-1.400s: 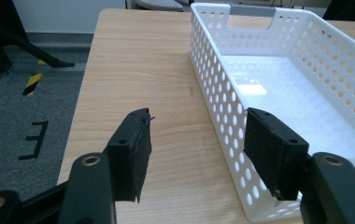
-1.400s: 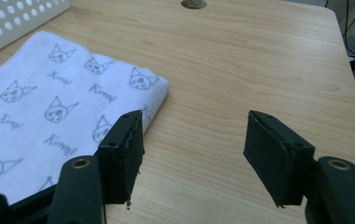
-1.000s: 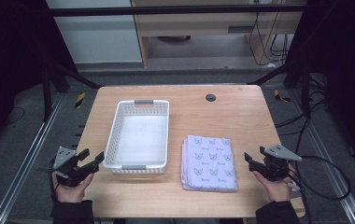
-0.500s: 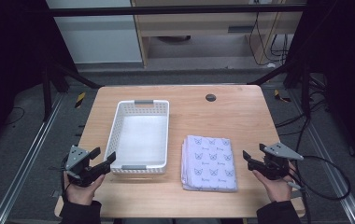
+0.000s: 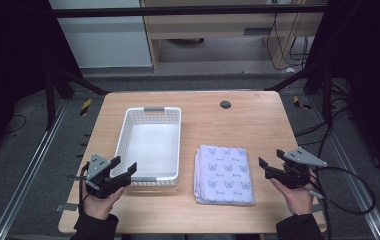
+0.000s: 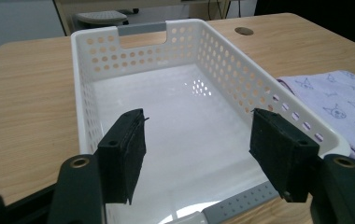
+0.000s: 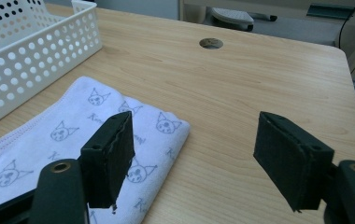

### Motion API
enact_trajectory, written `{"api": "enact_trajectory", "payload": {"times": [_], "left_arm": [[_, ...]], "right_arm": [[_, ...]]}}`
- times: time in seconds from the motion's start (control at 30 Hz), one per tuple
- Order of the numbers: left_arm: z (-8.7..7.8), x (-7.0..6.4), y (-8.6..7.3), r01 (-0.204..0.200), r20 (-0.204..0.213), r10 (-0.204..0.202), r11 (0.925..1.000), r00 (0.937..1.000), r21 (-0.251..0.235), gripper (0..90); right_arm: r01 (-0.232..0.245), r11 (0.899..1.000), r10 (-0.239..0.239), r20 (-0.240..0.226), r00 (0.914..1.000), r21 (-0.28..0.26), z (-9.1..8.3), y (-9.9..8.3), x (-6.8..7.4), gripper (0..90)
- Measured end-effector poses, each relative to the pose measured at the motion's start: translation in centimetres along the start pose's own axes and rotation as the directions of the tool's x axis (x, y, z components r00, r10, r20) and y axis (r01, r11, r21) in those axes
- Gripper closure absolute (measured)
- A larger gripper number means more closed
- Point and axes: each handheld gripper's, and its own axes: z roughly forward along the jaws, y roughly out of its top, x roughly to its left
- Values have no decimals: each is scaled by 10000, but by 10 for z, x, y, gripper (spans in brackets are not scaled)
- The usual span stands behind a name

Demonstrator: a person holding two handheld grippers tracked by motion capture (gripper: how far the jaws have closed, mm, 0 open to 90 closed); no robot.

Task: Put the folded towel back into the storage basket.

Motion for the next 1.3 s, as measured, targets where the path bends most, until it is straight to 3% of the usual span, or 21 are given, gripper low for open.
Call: {"api": "enact_trajectory", "payload": {"times": [0.43, 0.6, 1.3], "left_arm": [[13, -25, 15, -374, 414, 374, 9993, 9984, -3, 344], [18, -36, 21, -507, 620, 506, 9987, 9968, 6, 344], [44, -87, 28, -1013, 1529, 961, 9945, 9836, 269, 353]], "right_arm": [[-144, 9997, 142, -96, 9999, -197, 4, 18, -1, 259], [-168, 9992, 164, -113, 9998, -374, 2, 27, -3, 299], [-221, 9992, 209, -380, 9991, -324, 11, 43, 4, 350]]}}
